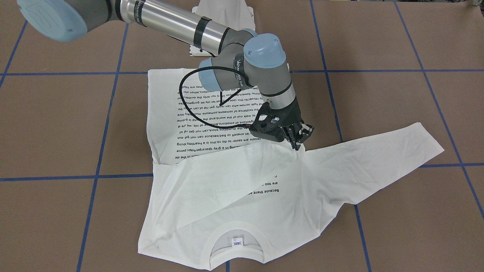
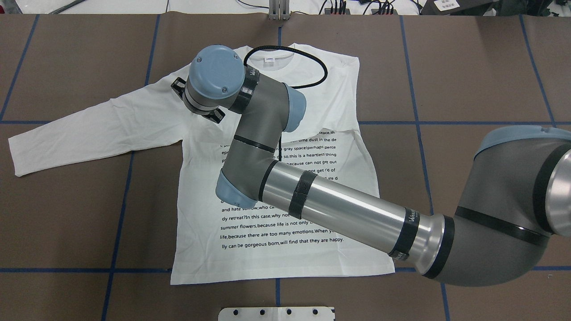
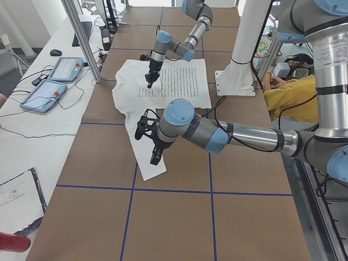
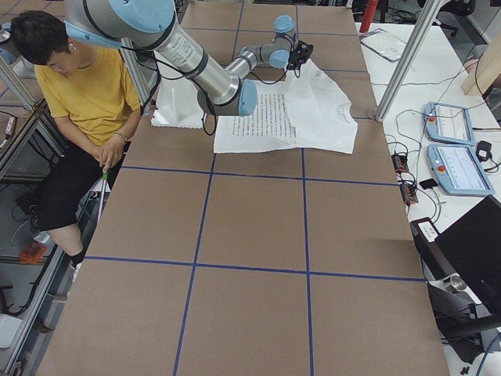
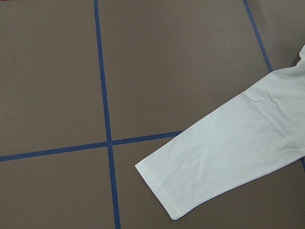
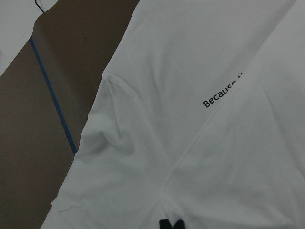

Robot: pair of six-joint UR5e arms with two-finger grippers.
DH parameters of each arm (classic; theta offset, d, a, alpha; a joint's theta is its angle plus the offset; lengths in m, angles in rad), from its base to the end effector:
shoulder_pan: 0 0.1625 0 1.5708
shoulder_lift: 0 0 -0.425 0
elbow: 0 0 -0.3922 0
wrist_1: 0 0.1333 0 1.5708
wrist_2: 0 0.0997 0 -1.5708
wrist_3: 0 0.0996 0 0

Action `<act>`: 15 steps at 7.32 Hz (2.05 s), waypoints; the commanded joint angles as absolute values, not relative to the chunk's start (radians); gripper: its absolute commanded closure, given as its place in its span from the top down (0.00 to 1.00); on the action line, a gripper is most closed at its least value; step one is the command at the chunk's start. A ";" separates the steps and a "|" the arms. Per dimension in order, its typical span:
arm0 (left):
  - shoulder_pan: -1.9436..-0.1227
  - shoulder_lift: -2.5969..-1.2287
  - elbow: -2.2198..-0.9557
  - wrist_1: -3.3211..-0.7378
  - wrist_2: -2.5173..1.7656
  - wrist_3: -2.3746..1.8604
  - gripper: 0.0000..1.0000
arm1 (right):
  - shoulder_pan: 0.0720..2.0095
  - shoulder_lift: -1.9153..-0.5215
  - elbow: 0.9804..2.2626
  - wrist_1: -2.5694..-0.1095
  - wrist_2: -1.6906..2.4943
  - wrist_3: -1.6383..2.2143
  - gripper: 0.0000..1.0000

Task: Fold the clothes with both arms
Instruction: 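Carry the grasped sleeve with the right gripper across the chest toward the collar, then open the right gripper and lift it away from the folded sleeve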

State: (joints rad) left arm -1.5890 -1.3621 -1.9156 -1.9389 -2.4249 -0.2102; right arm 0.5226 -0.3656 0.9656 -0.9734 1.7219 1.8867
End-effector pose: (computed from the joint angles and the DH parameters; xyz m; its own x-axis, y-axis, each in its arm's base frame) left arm -0.0658 -0.4183 0.5342 0.6455 0.1618 -0.7464 0.1540 0.9296 0.3347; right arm -0.6763 -0.5261 0.0361 0.1849 0.4609 0.8680 -0.4518 0.8242 -0.3415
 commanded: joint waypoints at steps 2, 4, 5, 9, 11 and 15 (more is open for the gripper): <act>-1.588 -1.362 -1.916 -1.937 -2.427 -0.212 1.00 | 0.518 -0.354 0.963 -0.973 1.710 1.887 0.73; -1.588 -1.362 -1.905 -1.937 -2.433 -0.212 1.00 | 0.518 -0.344 0.960 -0.973 1.709 1.887 0.85; -1.588 -1.361 -1.904 -1.934 -2.433 -0.213 1.00 | 0.518 -0.344 0.960 -0.973 1.707 1.887 0.94; -1.559 -1.376 -1.846 -1.940 -2.434 -0.292 1.00 | 0.560 -0.414 1.134 -1.144 1.730 1.957 0.99; -1.475 -1.463 -1.728 -1.944 -2.434 -0.334 1.00 | 0.635 -0.687 1.436 -1.212 1.825 1.947 0.99; -1.281 -1.587 -1.418 -2.236 -2.431 -0.534 0.96 | 0.836 -1.056 1.715 -1.218 2.028 1.806 0.99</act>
State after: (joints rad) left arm -1.3258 -1.5568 -1.5317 -2.1162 -2.4312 -0.4925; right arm 0.7795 -0.9616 1.6513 -1.2170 1.9759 1.8534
